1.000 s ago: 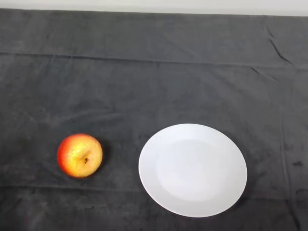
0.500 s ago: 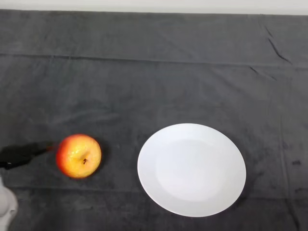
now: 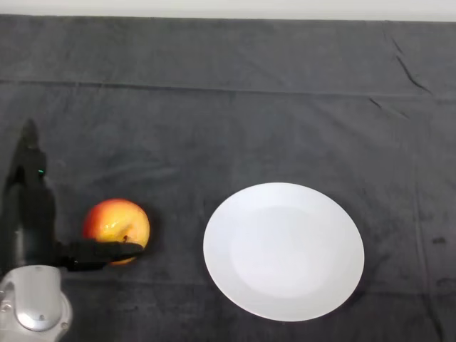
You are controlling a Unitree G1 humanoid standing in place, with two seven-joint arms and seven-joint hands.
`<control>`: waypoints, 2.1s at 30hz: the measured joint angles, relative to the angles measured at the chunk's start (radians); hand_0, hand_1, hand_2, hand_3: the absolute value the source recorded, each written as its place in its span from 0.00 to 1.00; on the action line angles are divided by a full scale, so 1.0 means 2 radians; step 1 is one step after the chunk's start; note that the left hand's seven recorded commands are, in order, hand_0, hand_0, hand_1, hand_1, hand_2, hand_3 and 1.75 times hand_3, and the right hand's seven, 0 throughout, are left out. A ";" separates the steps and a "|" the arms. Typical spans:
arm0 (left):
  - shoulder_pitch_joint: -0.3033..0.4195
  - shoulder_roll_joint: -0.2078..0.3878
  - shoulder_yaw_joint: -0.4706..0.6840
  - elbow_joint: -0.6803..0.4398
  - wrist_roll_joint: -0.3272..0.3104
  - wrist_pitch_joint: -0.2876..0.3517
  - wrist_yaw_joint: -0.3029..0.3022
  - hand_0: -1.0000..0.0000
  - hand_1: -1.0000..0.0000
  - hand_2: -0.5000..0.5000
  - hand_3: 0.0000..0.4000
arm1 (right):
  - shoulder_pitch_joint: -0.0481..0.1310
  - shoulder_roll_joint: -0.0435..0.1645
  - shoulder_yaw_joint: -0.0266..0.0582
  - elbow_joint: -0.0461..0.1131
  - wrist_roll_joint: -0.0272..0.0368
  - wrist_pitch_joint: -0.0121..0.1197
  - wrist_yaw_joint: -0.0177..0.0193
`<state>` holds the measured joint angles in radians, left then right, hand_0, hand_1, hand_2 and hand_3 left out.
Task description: Move the apple to the plate
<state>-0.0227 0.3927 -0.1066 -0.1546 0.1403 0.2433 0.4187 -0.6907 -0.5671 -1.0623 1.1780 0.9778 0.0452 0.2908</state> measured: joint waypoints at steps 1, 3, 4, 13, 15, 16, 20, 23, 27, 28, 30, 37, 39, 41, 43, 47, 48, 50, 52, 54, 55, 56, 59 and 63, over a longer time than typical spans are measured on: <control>0.000 0.000 -0.006 0.000 0.000 0.004 -0.006 1.00 1.00 0.50 0.00 | 0.000 0.000 0.0000 0.000 0.0000 0.000 0.0000; 0.000 0.000 -0.015 0.000 0.000 0.008 -0.011 1.00 1.00 0.50 0.00 | 0.000 0.000 0.0000 0.000 0.0000 0.000 0.0000; 0.000 0.000 -0.020 0.000 0.000 0.009 -0.015 1.00 1.00 0.50 0.00 | 0.000 0.000 0.0000 0.000 0.0000 0.000 0.0000; -0.003 0.001 -0.041 0.000 0.000 0.026 -0.041 1.00 1.00 0.50 0.00 | 0.000 0.000 0.0000 0.000 0.0000 0.000 0.0000; -0.004 0.001 -0.042 0.000 0.000 0.031 -0.047 1.00 1.00 0.50 0.00 | 0.000 0.000 0.0000 0.000 0.0000 0.000 -0.0001; -0.004 0.001 -0.042 0.001 0.000 0.033 -0.050 1.00 1.00 0.50 0.00 | 0.000 0.000 0.0000 0.000 0.0000 0.000 -0.0001; -0.005 0.002 -0.042 0.001 0.000 0.035 -0.056 1.00 1.00 0.50 0.00 | 0.000 0.000 0.0000 0.000 0.0000 0.000 -0.0001; -0.008 0.002 -0.042 0.001 0.001 0.038 -0.061 1.00 1.00 0.50 0.00 | 0.000 0.000 0.0000 0.000 0.0000 0.000 -0.0001; -0.019 0.003 -0.042 0.006 0.010 0.042 -0.062 0.58 1.00 0.29 0.42 | 0.000 0.000 0.0000 0.000 0.0000 0.000 -0.0001; -0.019 0.004 -0.042 0.006 0.012 0.043 -0.062 0.04 1.00 0.02 0.96 | 0.000 0.000 0.0000 0.000 0.0000 0.000 -0.0001; -0.019 0.005 -0.042 0.006 0.017 0.046 -0.063 0.00 0.36 0.32 1.00 | 0.000 0.000 0.0000 0.000 0.0000 0.000 -0.0001; -0.019 0.011 -0.042 0.007 0.021 0.051 -0.067 0.00 0.00 0.50 1.00 | 0.000 0.000 0.0001 0.000 0.0000 0.000 -0.0001; -0.019 0.012 -0.042 0.007 0.023 0.051 -0.067 0.00 0.00 0.50 1.00 | 0.000 0.000 0.0001 0.000 0.0000 0.000 -0.0002; -0.020 0.012 -0.042 0.007 0.034 0.055 -0.067 0.00 0.00 0.50 1.00 | 0.000 0.000 0.0001 0.000 0.0000 0.000 -0.0002; -0.020 0.014 -0.042 0.006 0.040 0.060 -0.067 0.00 0.00 0.50 1.00 | 0.000 0.000 0.0001 0.000 0.0000 0.000 -0.0002; -0.022 0.015 -0.042 -0.011 0.055 0.101 -0.067 0.00 0.00 0.50 1.00 | 0.000 0.000 0.0000 0.000 0.0000 0.000 -0.0002; -0.022 0.015 -0.042 -0.018 0.059 0.113 -0.067 0.00 0.00 0.50 1.00 | 0.000 0.000 0.0000 0.000 0.0000 0.000 -0.0003; -0.022 0.015 -0.042 -0.033 0.065 0.132 -0.067 0.00 0.00 0.50 1.00 | 0.000 0.000 0.0000 0.000 0.0000 0.000 -0.0003; -0.022 0.015 -0.042 -0.052 0.078 0.148 -0.067 0.00 0.00 0.50 1.00 | 0.000 0.000 0.0001 0.000 0.0000 0.000 -0.0003; -0.024 0.015 -0.044 -0.078 0.089 0.163 -0.066 0.00 0.00 0.50 1.00 | 0.000 0.000 0.0001 0.000 0.0000 0.000 -0.0003; -0.027 0.015 -0.048 -0.088 0.097 0.169 -0.066 0.00 0.00 0.50 1.00 | 0.000 0.000 0.0000 0.000 0.0000 0.000 -0.0003; -0.032 0.014 -0.056 -0.100 0.100 0.176 -0.064 0.00 0.00 0.50 1.00 | 0.000 0.000 0.0000 0.000 0.0000 0.000 -0.0003; -0.048 0.012 -0.081 -0.127 0.118 0.187 -0.062 0.00 0.00 0.50 1.00 | 0.000 0.000 0.0005 0.000 0.0000 0.000 -0.0003; -0.068 0.005 -0.106 -0.140 0.131 0.193 -0.059 0.00 0.00 0.50 1.00 | 0.000 0.000 0.0005 0.000 0.0000 0.000 -0.0003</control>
<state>-0.1579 0.4026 -0.3192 -0.4338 0.4033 0.6292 0.3005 -0.6907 -0.5670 -1.0612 1.1779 0.9779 0.0457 0.2901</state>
